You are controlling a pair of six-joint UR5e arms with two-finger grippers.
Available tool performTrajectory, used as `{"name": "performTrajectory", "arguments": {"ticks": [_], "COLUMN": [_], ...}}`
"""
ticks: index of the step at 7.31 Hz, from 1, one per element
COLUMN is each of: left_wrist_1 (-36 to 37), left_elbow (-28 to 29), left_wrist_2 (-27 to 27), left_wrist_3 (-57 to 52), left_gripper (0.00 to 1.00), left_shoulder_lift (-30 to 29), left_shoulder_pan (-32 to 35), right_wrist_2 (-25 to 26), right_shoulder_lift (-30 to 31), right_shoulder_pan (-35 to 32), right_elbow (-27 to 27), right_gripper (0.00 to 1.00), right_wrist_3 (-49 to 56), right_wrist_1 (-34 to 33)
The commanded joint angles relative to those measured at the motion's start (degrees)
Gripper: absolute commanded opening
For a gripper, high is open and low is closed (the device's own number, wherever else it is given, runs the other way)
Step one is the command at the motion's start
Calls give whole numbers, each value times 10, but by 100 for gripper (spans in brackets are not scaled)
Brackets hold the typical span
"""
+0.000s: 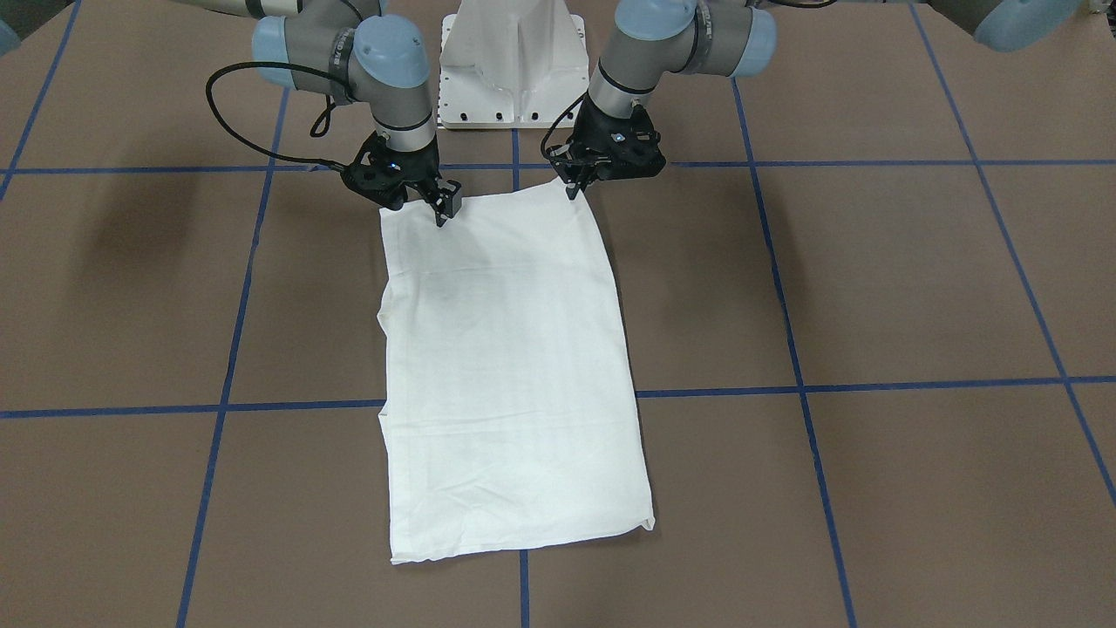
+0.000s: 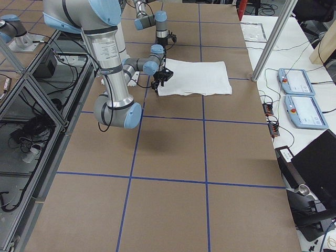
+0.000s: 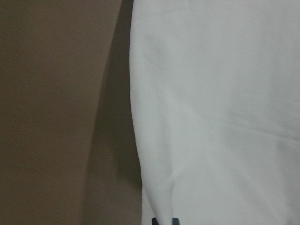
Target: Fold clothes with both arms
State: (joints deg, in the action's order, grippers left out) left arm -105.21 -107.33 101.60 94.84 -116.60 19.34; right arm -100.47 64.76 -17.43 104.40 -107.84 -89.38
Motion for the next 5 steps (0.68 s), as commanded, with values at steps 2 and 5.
{"name": "performTrajectory", "arguments": {"ticks": [2,5], "left_wrist_1": [0,0], "left_elbow": [0,0], "left_wrist_2": [0,0], "left_wrist_3": [0,0], "left_gripper": [0,0], "left_shoulder_lift": [1,0], "left_shoulder_pan": [-1,-1], "right_wrist_2": [-1,-9], "right_shoulder_lift": [-2,-3], "right_shoulder_pan": [-3,-15], "right_elbow": [10,26], "right_gripper": [10,1], "right_wrist_3": [0,1], "right_wrist_1": [-3,-4]}}
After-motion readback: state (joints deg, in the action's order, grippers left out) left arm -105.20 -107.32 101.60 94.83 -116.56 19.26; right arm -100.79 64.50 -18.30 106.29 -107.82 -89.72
